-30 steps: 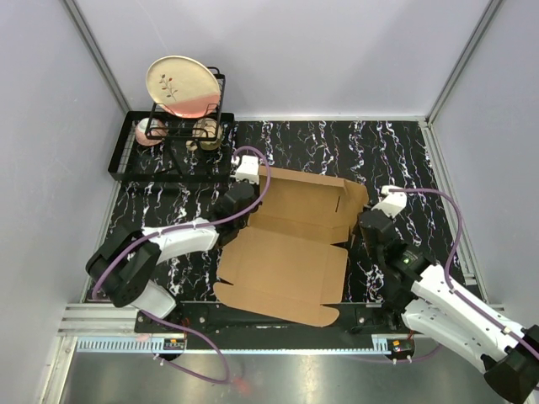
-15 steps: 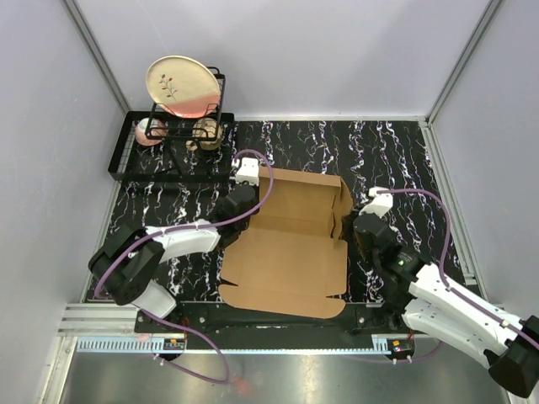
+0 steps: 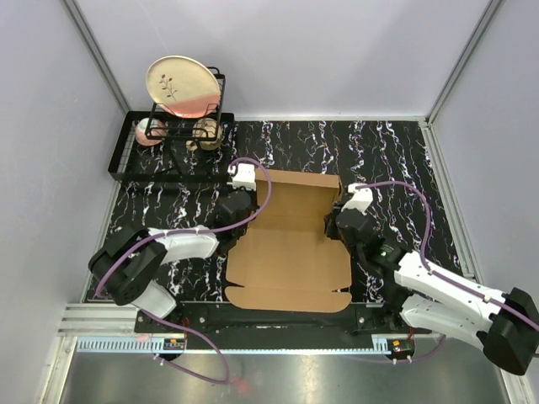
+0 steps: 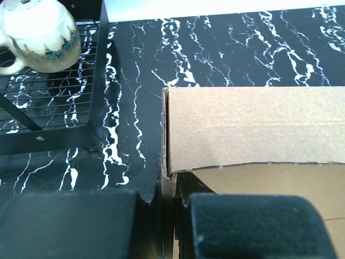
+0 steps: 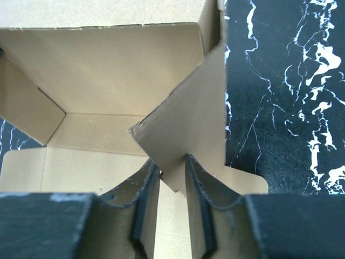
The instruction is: Fold the paper box
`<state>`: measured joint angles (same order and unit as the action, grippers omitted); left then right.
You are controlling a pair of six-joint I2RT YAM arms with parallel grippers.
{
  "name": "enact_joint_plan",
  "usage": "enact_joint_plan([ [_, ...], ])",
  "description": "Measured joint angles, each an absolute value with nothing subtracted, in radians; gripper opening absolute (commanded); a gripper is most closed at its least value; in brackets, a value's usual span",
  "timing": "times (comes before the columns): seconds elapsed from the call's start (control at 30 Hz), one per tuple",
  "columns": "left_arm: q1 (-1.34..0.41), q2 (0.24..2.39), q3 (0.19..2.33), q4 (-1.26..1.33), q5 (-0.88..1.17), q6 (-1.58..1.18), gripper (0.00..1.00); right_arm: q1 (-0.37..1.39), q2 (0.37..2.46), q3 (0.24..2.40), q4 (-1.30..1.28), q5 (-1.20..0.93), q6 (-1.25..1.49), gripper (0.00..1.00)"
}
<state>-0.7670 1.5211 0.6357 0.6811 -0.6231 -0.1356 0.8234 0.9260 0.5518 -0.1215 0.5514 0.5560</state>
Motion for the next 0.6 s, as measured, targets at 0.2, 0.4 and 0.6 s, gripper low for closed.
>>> enact_joint_plan([
  [0.2, -0.783, 1.521, 0.582, 0.796, -0.584, -0.128, 0.0, 0.829, 0.904, 0.552, -0.157, 0.532, 0.535, 0.52],
  [0.4, -0.785, 1.521, 0.567, 0.864, -0.568, -0.11, 0.0, 0.83, 0.795, 0.572, -0.242, 0.542, 0.489, 0.61],
  [0.6, -0.785, 1.521, 0.567, 0.875, -0.565, -0.101, 0.0, 0.83, 0.628, 0.63, -0.313, 0.587, 0.426, 0.63],
])
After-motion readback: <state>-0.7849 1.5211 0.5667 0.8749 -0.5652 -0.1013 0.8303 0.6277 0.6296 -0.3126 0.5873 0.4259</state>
